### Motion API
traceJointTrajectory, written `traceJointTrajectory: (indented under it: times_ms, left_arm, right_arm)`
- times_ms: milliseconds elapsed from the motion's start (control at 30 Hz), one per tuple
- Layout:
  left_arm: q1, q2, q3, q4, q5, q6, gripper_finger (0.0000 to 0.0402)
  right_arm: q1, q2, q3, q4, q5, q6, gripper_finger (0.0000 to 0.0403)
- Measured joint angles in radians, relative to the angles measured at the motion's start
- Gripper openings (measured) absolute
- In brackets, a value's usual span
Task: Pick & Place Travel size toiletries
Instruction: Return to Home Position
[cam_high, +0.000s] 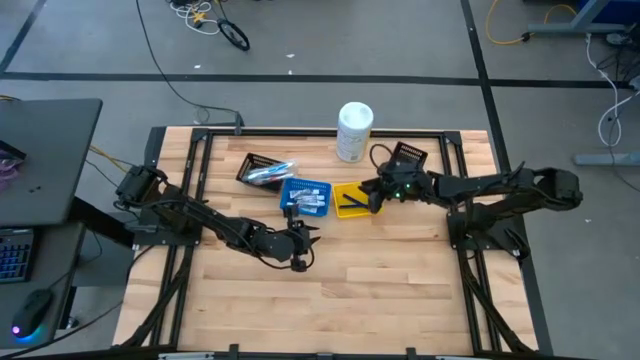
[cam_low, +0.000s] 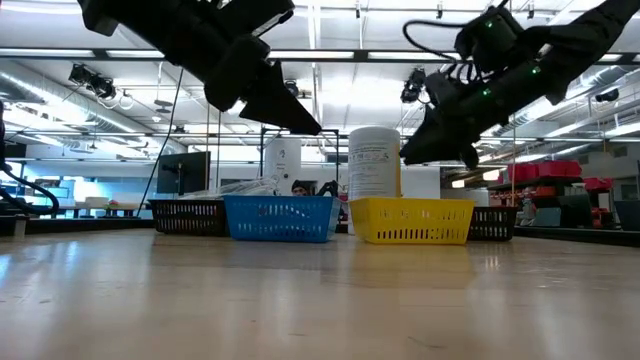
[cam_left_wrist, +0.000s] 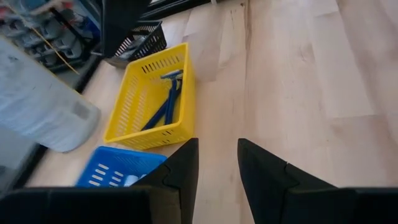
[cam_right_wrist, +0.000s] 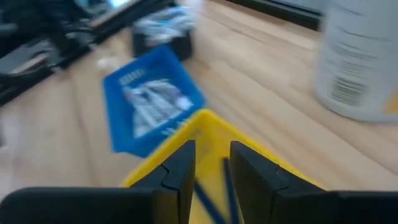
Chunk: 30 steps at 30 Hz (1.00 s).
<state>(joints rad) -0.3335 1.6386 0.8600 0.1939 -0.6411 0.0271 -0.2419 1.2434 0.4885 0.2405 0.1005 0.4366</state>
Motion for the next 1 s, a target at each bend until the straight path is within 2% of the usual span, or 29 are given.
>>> traceJointTrajectory:
  times_ms: [67,167,300,400,533,633,733,800,900,1000]
  left_arm:
    - [0.003,-0.001,0.0,-0.007,-0.033,0.014,0.0119]
    - [-0.003,-0.031,0.0,-0.073,-0.147,-0.042,0.012]
    - [-0.026,-0.119,0.0,-0.173,-0.345,-0.132,0.012]
    - [-0.036,-0.215,0.0,-0.269,-0.433,-0.156,0.012]
    - [-0.036,-0.377,0.001,-0.418,-0.429,-0.19,0.012]
    - [-0.036,-0.507,0.001,-0.561,-0.412,-0.243,0.012]
    - [-0.037,-0.645,0.001,-0.721,-0.407,-0.338,0.012]
    - [-0.037,-0.738,-0.001,-0.838,-0.398,-0.412,0.012]
    - [-0.037,-0.882,-0.065,-0.877,-0.396,-0.474,0.012]
    - [-0.037,-1.015,-0.173,-0.811,-0.365,-0.465,0.012]
  right_arm:
    - [0.032,0.0,0.0,0.026,0.0,-0.031,0.0108]
    - [0.065,-0.009,0.0,0.041,0.0,-0.085,0.0108]
    - [0.084,-0.036,0.0,0.044,-0.001,-0.103,0.0108]
    - [0.086,-0.067,0.0,0.034,-0.023,-0.132,0.0108]
    - [0.086,-0.137,0.0,0.033,-0.033,-0.147,0.0108]
    - [0.086,-0.222,0.0,0.018,-0.122,-0.166,0.0108]
    - [0.087,-0.34,0.0,-0.055,-0.226,-0.203,0.0108]
    - [0.087,-0.425,0.0,-0.122,-0.259,-0.255,0.0108]
    - [0.098,-0.528,-0.02,-0.193,-0.259,-0.354,0.0108]
    - [0.111,-0.608,-0.077,-0.159,-0.27,-0.443,0.0108]
